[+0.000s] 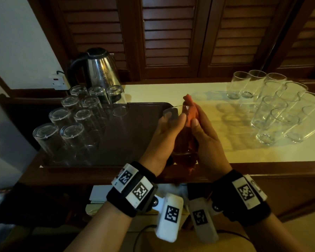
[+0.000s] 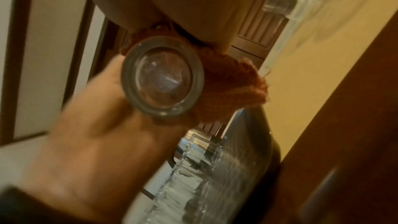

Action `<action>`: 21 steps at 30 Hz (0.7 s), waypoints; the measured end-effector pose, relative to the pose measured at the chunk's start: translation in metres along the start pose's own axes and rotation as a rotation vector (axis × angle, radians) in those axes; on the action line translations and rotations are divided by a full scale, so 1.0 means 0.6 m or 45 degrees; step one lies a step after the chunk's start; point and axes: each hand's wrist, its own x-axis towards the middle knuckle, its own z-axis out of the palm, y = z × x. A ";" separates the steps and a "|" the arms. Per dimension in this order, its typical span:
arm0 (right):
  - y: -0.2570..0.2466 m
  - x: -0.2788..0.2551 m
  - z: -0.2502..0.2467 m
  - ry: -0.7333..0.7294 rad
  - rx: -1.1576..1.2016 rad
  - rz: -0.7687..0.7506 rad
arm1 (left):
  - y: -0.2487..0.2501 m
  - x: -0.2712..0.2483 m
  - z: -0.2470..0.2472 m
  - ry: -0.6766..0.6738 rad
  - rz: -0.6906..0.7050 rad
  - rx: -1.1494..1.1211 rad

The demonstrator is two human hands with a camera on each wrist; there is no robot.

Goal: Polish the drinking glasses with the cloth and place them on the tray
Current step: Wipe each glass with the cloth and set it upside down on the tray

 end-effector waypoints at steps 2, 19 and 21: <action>-0.003 0.002 -0.005 -0.044 0.289 0.202 | 0.002 0.000 -0.004 -0.083 -0.039 -0.091; -0.001 0.014 -0.006 0.038 0.096 0.098 | 0.008 0.013 -0.016 0.038 -0.028 -0.090; 0.007 0.014 -0.001 0.024 -0.036 0.023 | 0.008 0.011 -0.008 0.047 -0.020 0.006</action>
